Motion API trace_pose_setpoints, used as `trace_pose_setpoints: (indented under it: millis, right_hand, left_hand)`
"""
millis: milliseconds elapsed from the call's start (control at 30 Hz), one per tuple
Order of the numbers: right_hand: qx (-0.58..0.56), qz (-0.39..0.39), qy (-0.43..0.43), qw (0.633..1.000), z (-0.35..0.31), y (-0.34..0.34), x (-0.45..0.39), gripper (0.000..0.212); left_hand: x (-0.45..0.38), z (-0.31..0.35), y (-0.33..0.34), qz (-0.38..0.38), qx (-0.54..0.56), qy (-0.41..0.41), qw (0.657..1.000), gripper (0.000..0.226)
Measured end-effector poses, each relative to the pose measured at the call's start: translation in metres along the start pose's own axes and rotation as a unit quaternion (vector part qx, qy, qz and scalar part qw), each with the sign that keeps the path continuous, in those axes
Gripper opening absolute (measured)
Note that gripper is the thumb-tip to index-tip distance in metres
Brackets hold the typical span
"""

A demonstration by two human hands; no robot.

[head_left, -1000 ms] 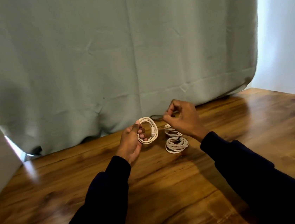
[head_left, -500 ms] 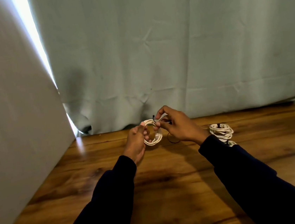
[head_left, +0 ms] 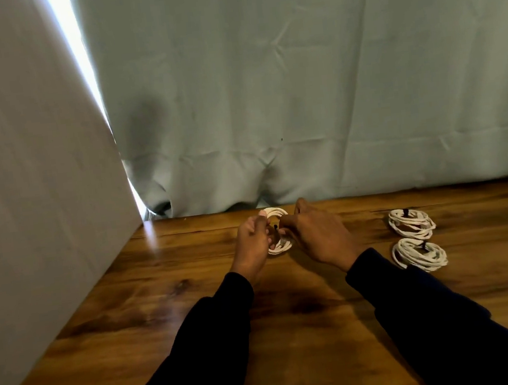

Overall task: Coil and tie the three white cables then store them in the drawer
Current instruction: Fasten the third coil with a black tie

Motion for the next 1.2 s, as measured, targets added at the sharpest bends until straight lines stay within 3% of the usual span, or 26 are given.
trace_pose_setpoints:
  millis: [267, 433, 667, 800, 900, 967, 1200]
  right_hand:
    - [0.083, 0.041, 0.049, 0.995, -0.010, -0.008, 0.001, 0.015]
    - [0.114, 0.070, 0.056, 0.989, -0.015, -0.002, 0.010, 0.022]
    - [0.087, 0.128, 0.057, 0.986, -0.013, -0.012, 0.016, 0.033]
    - [0.076, 0.139, 0.052, 0.986, -0.013, -0.011, 0.017, 0.027]
    - [0.063, 0.142, 0.009, 0.988, -0.018, -0.002, 0.016, 0.011]
    - [0.037, 0.150, -0.010, 0.988, -0.019, 0.002, 0.014, 0.015]
    - [-0.047, 0.163, 0.000, 0.986, -0.019, 0.007, 0.017, 0.029]
  left_hand:
    - [0.002, -0.004, 0.010, -0.032, -0.024, 0.000, 0.999, 0.027]
    - [0.005, -0.004, 0.012, -0.022, -0.009, -0.014, 1.000, 0.023]
    - [0.012, 0.004, 0.018, -0.042, -0.028, 0.026, 0.998, 0.026]
    - [0.010, 0.003, 0.014, -0.029, -0.045, 0.040, 0.998, 0.025]
    - [0.007, 0.003, 0.007, -0.005, -0.050, 0.050, 0.997, 0.031]
    - [0.005, 0.004, 0.003, 0.006, -0.040, 0.053, 0.998, 0.032]
    - [0.008, 0.000, -0.003, 0.048, 0.006, -0.008, 0.999, 0.021]
Point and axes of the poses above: each hand's wrist, its own x-axis away from the middle knuckle, its own y-axis out of the palm, z = x × y, the point moved 8 cm from there along -x, towards the middle knuckle, and after that the axes turned 5 degrees about x, right-handed, at the moved point
